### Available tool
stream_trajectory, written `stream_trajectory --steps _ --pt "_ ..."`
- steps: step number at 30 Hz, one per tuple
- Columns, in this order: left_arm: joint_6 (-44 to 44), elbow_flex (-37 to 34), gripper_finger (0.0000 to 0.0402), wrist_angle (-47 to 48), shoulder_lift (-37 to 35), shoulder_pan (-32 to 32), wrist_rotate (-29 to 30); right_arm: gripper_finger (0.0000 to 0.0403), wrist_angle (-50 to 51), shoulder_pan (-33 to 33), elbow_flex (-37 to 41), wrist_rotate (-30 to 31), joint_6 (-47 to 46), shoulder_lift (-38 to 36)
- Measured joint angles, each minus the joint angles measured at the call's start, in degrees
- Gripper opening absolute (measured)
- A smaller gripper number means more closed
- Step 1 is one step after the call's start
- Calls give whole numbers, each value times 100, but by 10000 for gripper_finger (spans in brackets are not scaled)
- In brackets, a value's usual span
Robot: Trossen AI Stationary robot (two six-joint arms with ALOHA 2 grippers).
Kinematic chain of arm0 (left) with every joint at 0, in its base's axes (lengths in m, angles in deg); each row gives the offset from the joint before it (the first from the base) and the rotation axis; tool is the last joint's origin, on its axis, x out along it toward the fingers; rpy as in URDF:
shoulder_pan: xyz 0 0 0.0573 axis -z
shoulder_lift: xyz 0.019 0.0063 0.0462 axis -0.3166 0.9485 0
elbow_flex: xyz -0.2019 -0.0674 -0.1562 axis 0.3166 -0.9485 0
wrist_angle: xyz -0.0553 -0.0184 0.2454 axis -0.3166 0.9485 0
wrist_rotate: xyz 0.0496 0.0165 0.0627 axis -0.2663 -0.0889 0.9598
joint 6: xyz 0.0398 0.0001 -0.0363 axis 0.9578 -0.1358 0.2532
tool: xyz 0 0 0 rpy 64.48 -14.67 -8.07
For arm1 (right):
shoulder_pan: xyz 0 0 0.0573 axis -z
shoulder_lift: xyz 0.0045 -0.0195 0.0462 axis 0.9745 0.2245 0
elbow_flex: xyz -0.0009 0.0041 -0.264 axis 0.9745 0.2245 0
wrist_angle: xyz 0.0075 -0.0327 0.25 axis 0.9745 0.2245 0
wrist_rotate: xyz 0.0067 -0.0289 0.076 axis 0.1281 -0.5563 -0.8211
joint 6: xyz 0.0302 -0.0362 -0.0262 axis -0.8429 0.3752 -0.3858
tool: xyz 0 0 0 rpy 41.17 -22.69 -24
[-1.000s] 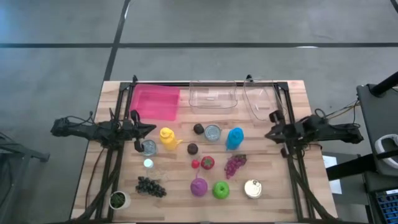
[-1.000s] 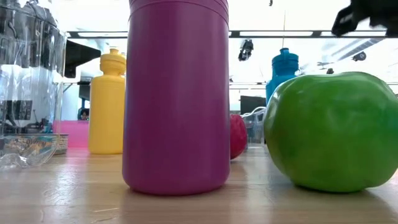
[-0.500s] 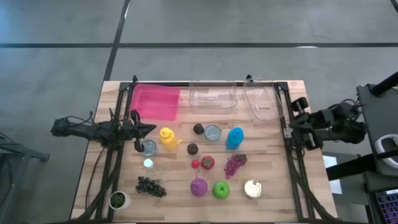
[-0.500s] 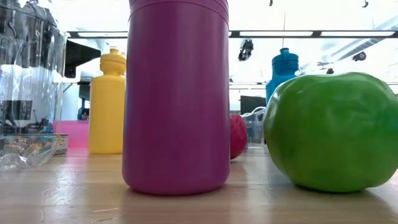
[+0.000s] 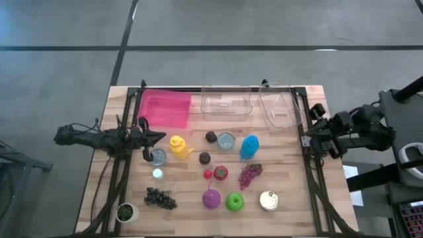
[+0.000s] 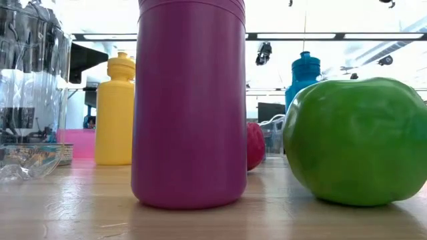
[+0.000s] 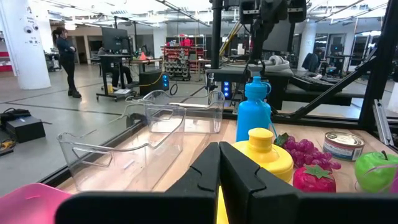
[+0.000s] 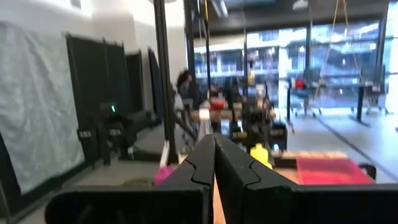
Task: Pick & Place Food Item
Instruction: Put the blue water bottle into the right transparent bin
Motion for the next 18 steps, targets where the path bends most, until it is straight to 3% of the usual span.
stream_trajectory --steps 18 --pt "0 2 12 0 1 0 -1 8 274 0 -306 4 237 1758"
